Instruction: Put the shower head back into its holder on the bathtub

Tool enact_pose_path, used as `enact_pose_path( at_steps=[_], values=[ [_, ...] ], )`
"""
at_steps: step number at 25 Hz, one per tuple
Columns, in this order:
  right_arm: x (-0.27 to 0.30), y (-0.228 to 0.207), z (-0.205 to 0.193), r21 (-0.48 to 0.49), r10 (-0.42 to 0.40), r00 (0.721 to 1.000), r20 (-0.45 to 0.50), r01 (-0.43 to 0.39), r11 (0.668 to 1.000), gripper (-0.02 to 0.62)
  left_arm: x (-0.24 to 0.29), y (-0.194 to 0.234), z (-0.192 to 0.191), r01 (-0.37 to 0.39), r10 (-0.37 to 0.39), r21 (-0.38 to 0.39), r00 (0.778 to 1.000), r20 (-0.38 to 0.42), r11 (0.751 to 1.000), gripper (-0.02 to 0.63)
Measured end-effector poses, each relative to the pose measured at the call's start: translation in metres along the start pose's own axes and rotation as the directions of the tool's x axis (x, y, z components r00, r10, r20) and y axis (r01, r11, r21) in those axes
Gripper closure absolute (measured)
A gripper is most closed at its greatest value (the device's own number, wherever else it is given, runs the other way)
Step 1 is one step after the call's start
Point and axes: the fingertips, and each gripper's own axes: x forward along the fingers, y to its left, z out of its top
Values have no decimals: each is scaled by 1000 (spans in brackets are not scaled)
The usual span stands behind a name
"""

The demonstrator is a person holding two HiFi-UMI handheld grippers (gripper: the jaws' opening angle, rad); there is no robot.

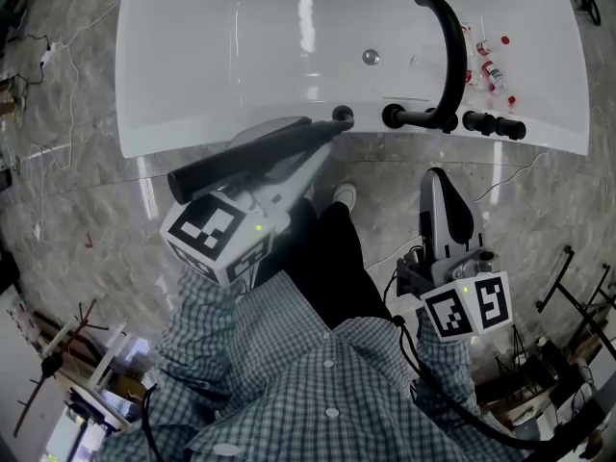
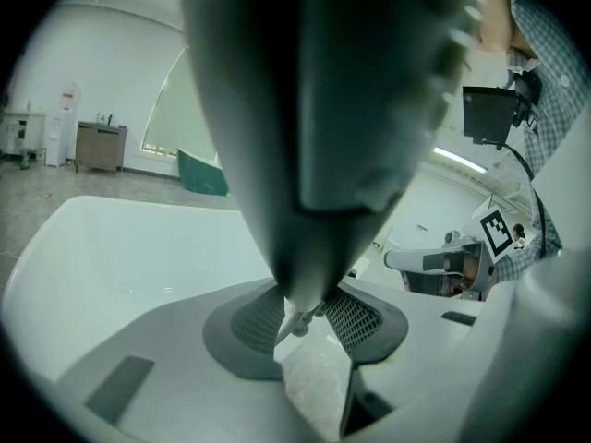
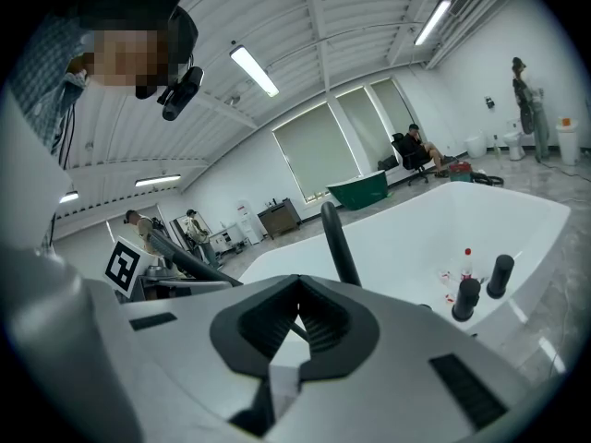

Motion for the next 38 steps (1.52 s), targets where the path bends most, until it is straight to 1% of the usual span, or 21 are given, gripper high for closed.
enact_pose_path(
  at_steps=[8,13,16,18,26,35,38],
  values=[
    [-3,-4,2,0,-17,1000,-3,17,1000,584,-1,0,-2,-3,3,0,1000,-6,1000,466],
    [2,-5,-6,6,-18,1000,-8,18,1000,583,2,8,-11,-17,18,21,998,-55,1000,466],
    [16,-23,-20,16,-19,1000,-22,19,1000,584,22,21,-31,-20,21,9,999,-46,1000,466],
    [21,-30,-26,21,-16,999,-30,17,1000,583,30,26,-36,-22,23,1,999,-45,1000,466],
    [21,-37,-33,14,-21,999,-43,21,1000,583,39,32,-44,-28,27,-7,999,-47,1000,466],
    [26,-42,-41,26,-29,998,-48,30,999,584,49,39,-55,-34,34,3,997,-64,999,466],
    [27,-43,-43,28,-29,998,-47,31,999,583,51,40,-59,-32,31,-8,997,-67,999,466]
  ],
)
